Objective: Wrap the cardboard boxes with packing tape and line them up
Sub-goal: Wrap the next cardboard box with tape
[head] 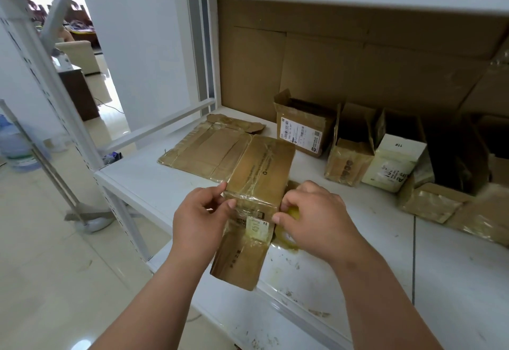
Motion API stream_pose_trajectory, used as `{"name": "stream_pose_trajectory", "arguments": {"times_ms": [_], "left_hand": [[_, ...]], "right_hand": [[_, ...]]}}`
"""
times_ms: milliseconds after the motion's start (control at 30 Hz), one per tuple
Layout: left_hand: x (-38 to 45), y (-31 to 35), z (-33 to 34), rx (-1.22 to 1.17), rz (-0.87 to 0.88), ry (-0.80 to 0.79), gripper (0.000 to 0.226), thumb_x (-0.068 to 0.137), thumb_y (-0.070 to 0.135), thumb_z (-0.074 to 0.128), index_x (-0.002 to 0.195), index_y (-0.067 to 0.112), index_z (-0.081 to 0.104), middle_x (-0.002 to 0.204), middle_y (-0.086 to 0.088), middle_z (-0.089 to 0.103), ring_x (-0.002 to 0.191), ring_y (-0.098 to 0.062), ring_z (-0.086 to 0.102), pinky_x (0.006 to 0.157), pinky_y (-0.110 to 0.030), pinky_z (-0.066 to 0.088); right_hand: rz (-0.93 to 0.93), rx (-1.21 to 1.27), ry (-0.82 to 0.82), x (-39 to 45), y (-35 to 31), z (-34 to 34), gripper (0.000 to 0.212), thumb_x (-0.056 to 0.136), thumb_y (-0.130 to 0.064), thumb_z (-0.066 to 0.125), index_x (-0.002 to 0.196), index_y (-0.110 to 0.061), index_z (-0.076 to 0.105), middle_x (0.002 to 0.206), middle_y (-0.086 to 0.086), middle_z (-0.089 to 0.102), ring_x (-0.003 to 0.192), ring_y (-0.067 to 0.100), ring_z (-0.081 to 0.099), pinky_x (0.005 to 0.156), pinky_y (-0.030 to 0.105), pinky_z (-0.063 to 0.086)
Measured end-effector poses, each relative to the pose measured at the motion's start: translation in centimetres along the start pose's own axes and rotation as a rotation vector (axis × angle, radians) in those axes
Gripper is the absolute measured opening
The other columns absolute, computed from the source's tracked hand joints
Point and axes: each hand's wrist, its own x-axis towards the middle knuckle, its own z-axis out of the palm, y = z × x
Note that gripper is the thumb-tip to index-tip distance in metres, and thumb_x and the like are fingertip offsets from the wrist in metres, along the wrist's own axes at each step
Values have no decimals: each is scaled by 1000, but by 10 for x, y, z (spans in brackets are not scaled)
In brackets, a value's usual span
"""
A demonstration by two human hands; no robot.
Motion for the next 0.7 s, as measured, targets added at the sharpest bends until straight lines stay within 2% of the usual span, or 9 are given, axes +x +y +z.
{"name": "stream_pose_trajectory", "arguments": {"times_ms": [100, 167, 200, 267, 367, 467, 567, 633, 700], "left_hand": [[6, 10, -3, 150, 92, -43, 20, 85, 16, 73, 98, 30, 70, 98, 14, 62, 85, 1, 60, 76, -17, 48], [11, 20, -3, 173, 69, -96, 8, 85, 30, 71, 92, 28, 65, 95, 12, 64, 81, -3, 60, 69, -24, 46], [13, 24, -1, 200, 67, -107, 16, 85, 40, 69, 89, 26, 63, 90, 10, 64, 78, -7, 60, 66, -26, 42], [16, 27, 3, 302, 70, -104, 32, 84, 54, 68, 87, 25, 56, 84, 8, 61, 75, -11, 58, 62, -28, 39], [15, 20, 8, 210, -6, -72, 30, 84, 47, 72, 86, 25, 52, 87, 4, 59, 76, -17, 58, 62, -29, 40], [12, 16, 12, 93, -29, -78, 16, 89, 36, 69, 101, 32, 60, 104, 4, 58, 86, -12, 58, 69, -29, 44], [5, 14, 18, 243, 150, -106, 30, 98, 33, 55, 128, 36, 60, 119, 4, 49, 99, -9, 55, 84, -28, 48], [-1, 12, 20, 362, 197, -165, 49, 93, 53, 50, 139, 36, 52, 134, 1, 40, 111, -15, 53, 92, -33, 48], [-3, 8, 20, 460, 165, -238, 80, 78, 72, 55, 148, 38, 37, 143, 5, 28, 125, -16, 44, 99, -36, 47]], "right_hand": [[79, 142, -57, 3, 4, -9, 36, 94, -55, 50, 77, -26, 61, 97, -6, 54, 91, 15, 55, 88, 36, 46], [149, 184, -23, 8, 1, -9, 51, 95, -61, 43, 68, -20, 56, 79, -3, 54, 72, 17, 56, 73, 36, 46], [170, 148, -1, 10, -2, -7, 53, 94, -64, 42, 64, -21, 52, 72, -4, 53, 66, 16, 54, 71, 36, 44], [187, 56, 26, 15, -9, -3, 53, 92, -68, 42, 63, -24, 49, 69, -5, 54, 66, 14, 54, 78, 37, 47], [169, 11, 21, 20, -11, -1, 50, 95, -63, 41, 66, -24, 52, 76, -4, 56, 71, 15, 56, 86, 41, 47], [119, 1, 4, 19, -7, -1, 44, 100, -53, 38, 66, -27, 48, 81, -6, 50, 72, 11, 49, 84, 38, 42], [75, 7, 0, 15, -3, -3, 38, 99, -50, 41, 68, -30, 47, 87, -9, 49, 78, 10, 47, 83, 35, 40], [66, 57, -26, 10, 0, -6, 26, 91, -52, 52, 74, -32, 54, 94, -12, 50, 88, 11, 49, 85, 33, 42], [38, 80, -66, 7, 2, -9, 15, 81, -50, 62, 84, -35, 58, 100, -14, 49, 96, 13, 49, 80, 29, 43]]}}
